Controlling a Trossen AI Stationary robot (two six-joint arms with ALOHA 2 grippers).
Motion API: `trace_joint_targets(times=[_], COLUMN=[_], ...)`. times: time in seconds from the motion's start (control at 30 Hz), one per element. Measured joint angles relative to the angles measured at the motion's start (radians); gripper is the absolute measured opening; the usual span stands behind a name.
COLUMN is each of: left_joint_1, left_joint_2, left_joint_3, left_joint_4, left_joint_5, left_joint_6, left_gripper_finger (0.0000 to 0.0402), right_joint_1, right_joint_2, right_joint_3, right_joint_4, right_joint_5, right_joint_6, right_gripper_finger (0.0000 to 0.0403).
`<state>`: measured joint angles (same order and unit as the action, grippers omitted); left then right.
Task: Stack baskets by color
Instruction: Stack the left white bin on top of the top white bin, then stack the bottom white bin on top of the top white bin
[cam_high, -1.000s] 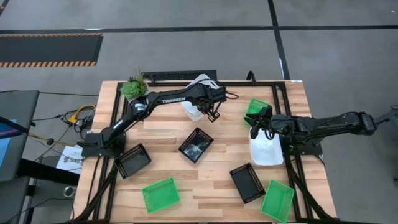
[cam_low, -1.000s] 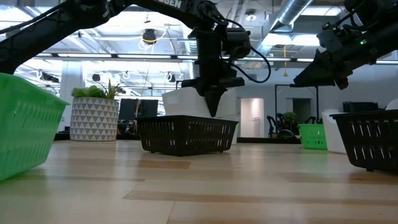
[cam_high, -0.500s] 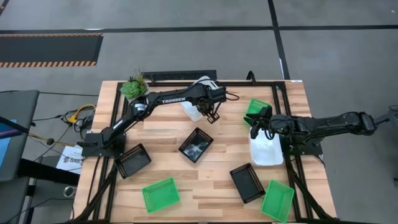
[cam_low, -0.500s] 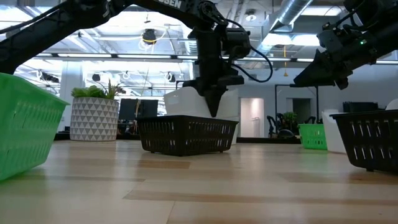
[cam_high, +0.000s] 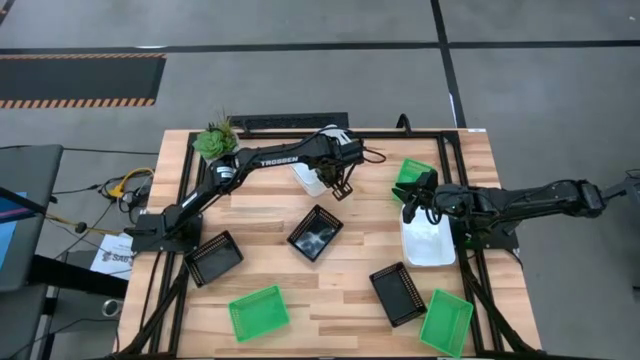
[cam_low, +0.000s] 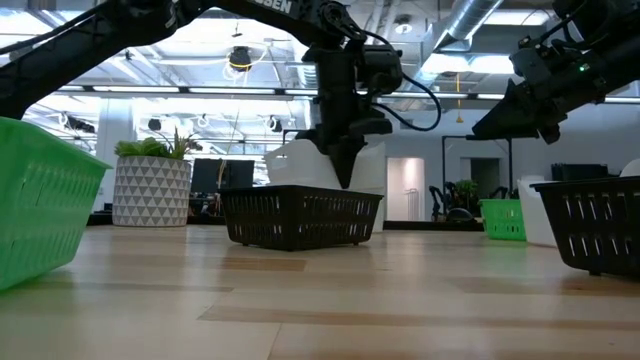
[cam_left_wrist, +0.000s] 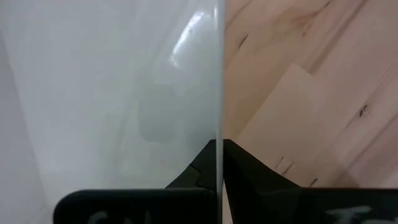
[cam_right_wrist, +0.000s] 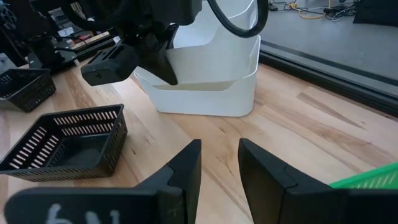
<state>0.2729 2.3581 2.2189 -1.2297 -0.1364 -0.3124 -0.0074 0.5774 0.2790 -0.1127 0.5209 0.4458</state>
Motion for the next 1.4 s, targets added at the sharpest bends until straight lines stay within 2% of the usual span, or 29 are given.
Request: trace_joint_targets(times=[0.23, 0.7, 0.93, 1.4], left_joint_1=[0.000, 0.000, 0.000, 0.001], left_joint_2=[0.000, 0.000, 0.000, 0.000], left_joint_3=[0.000, 0.000, 0.000, 0.000], left_joint_4=[-0.054, -0.059, -0.044, -0.010], left_joint_5=[-0.007, -0.006, 0.034, 0.019], left_joint_6=[0.021, 0.084, 0.097, 0.076], left_gripper_finger=[0.0000, 0.0000, 0.0004, 0.0133], right_joint_1=[0.000, 0.000, 0.000, 0.000], right_joint_2=[0.000, 0.000, 0.000, 0.000], right_joint_3=[0.000, 0.000, 0.000, 0.000], right_joint_4=[0.000, 0.000, 0.000, 0.000], right_joint_5=[0.000, 0.000, 0.000, 0.000], right_joint_6=[0.000, 0.000, 0.000, 0.002], right_gripper_finger=[0.0129, 0.0129, 0.0129, 0.0129])
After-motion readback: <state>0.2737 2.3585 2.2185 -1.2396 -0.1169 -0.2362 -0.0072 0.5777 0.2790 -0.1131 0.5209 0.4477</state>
